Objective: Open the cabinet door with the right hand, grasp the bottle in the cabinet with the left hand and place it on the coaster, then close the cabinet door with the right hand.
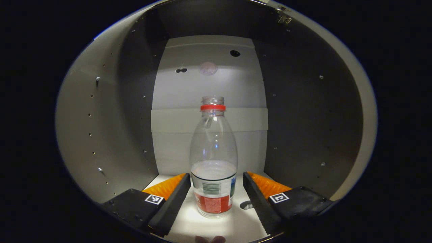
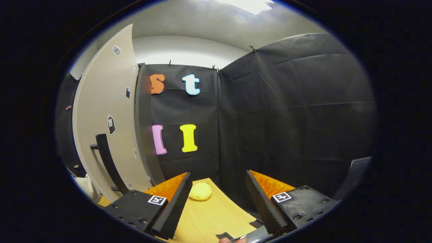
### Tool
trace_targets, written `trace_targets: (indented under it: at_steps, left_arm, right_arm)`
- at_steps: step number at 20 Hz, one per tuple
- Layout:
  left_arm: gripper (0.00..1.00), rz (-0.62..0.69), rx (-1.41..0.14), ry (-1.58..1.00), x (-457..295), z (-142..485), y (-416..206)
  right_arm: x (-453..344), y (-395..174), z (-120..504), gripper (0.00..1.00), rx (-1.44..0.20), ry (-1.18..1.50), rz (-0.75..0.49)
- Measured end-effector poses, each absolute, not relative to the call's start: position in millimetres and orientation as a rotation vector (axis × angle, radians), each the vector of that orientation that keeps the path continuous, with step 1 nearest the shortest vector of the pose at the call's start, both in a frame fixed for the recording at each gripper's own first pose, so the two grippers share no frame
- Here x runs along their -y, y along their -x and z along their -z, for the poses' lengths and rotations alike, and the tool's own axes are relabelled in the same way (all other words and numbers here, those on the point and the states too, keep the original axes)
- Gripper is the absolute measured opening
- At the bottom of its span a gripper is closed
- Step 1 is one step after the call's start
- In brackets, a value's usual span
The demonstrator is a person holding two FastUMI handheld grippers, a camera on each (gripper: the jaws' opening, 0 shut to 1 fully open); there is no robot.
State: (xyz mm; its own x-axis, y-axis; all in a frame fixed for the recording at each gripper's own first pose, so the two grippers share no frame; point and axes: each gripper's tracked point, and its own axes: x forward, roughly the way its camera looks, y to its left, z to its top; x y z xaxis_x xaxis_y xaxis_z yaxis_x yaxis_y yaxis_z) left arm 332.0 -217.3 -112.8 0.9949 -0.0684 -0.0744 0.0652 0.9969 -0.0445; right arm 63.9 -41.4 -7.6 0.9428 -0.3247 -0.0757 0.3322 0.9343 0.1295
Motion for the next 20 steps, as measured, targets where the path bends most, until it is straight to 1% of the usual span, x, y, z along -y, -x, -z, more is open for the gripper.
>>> trace_targets:
  at_steps: [2, 3, 4, 7, 12, 16, 20]
  left_arm:
    - [0.98, 0.081, -0.08, 0.057, 218.1, 115.5, -338.6]
    - [0.94, 0.065, -0.077, 0.062, 214.1, 114.7, -338.8]
    - [0.76, 0.069, -0.075, 0.074, 213.2, 112.8, -337.1]
    - [0.76, 0.08, -0.07, 0.074, 207.7, 102.6, -323.7]
    - [0.76, 0.125, -0.03, 0.062, 199.5, 71.8, -281.0]
    - [0.76, 0.14, -0.009, 0.038, 182.4, 50.7, -235.0]
    - [0.75, 0.16, 0.012, 0.071, 158.8, 37.8, -182.9]
  right_arm:
    - [43.9, -63.8, 7.5, 0.98, -0.05, -0.136, 0.345]
    - [44.7, -63.9, 7.2, 0.98, -0.048, -0.136, 0.348]
    - [44.1, -63.9, 7.2, 0.98, -0.047, -0.136, 0.35]
    - [41.3, -63.5, 5.9, 0.98, -0.043, -0.138, 0.342]
    - [41.9, -67.4, 3.9, 0.97, -0.021, -0.115, 0.328]
    - [33.3, -72.0, -4.5, 0.97, 0.021, -0.09, 0.274]
    - [24.8, -73.1, -6.2, 0.97, 0.025, -0.095, 0.235]
